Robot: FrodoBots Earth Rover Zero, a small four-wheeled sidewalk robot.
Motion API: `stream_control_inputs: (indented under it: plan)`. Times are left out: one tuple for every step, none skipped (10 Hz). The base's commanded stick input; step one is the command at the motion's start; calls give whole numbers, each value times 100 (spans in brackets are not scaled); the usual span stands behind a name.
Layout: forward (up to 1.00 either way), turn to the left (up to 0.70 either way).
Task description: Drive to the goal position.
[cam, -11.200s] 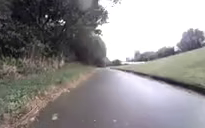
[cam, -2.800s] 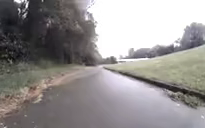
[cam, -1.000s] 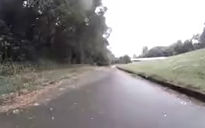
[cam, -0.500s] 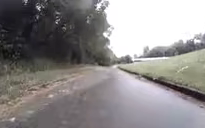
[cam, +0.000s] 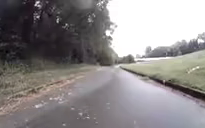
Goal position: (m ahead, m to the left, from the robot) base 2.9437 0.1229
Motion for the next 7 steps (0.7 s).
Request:
stream_control_inputs:
  plan:
    - [100, -5]
    - [100, -5]
    - [100, -5]
    - [100, -5]
    - [100, -6]
    - [100, -7]
    - [100, -8]
